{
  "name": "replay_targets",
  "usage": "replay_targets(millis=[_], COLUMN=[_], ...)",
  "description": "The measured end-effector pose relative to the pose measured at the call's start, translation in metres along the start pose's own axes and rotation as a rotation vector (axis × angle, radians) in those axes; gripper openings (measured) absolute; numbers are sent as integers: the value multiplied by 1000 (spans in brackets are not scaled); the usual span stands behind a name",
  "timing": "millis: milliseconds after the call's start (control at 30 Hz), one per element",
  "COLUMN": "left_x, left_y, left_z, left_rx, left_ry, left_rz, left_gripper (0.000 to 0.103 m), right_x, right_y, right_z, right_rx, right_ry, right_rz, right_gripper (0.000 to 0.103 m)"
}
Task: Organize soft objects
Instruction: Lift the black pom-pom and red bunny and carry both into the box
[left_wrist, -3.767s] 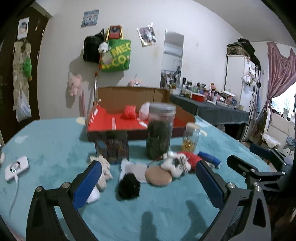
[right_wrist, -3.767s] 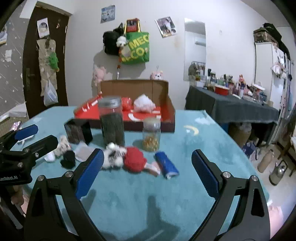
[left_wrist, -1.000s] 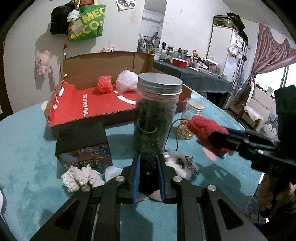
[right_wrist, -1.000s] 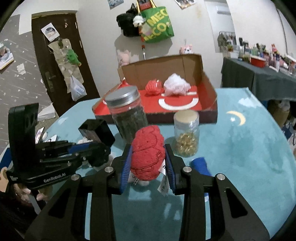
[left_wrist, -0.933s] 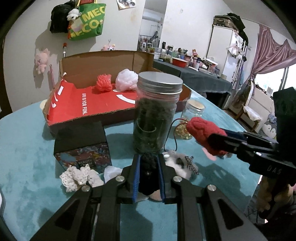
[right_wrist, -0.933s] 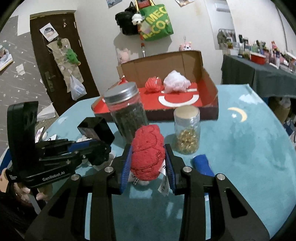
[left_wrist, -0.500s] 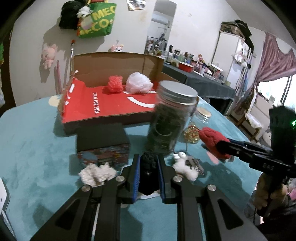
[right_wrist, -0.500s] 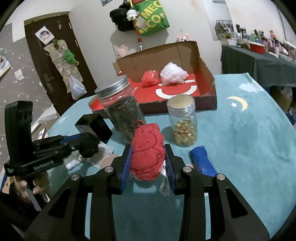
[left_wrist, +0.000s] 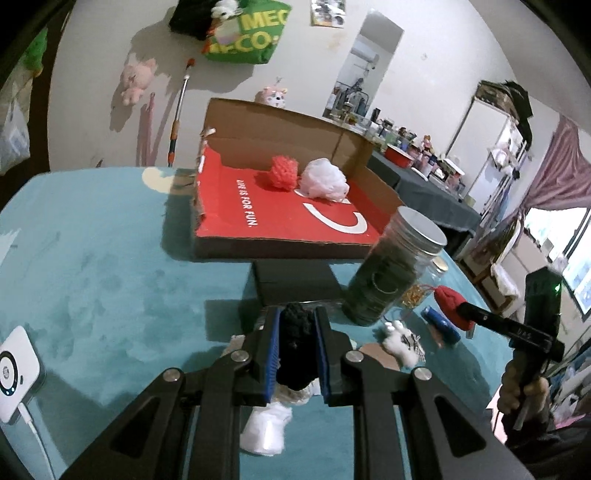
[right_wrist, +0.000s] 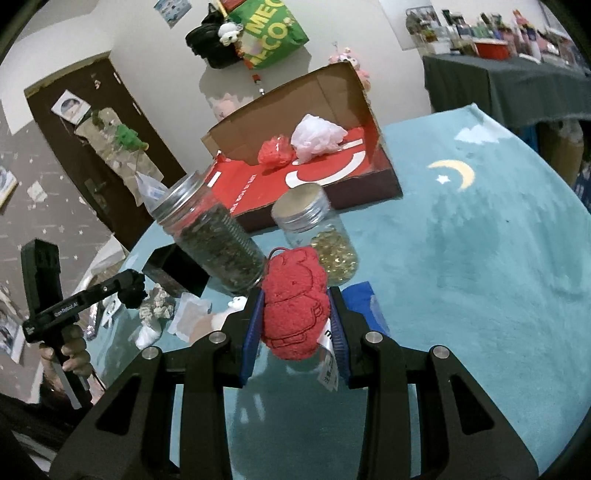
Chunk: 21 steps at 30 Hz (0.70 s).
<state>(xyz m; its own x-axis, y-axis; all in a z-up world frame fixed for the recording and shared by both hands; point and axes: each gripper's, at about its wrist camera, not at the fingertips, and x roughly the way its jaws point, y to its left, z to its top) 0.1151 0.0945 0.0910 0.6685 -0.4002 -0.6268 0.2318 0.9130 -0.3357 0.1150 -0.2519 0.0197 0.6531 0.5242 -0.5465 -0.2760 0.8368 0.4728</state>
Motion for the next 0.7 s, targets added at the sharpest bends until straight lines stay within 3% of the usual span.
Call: replay_targets(millis=[333, 467, 700], left_x=[-10, -14, 1], left_y=[7, 10, 36], left_z=[9, 10, 4], left_rx=[-23, -7, -45], left_ry=[-17, -23, 36], left_rz=[-41, -2, 56], left_gripper=[19, 19, 19], right_x=[0, 0, -5], right_y=[-6, -4, -10], right_z=[4, 6, 6], right_rx=[14, 5, 9], right_ry=[15, 12, 17], right_rz=[11, 15, 3], right_gripper=[32, 32, 32])
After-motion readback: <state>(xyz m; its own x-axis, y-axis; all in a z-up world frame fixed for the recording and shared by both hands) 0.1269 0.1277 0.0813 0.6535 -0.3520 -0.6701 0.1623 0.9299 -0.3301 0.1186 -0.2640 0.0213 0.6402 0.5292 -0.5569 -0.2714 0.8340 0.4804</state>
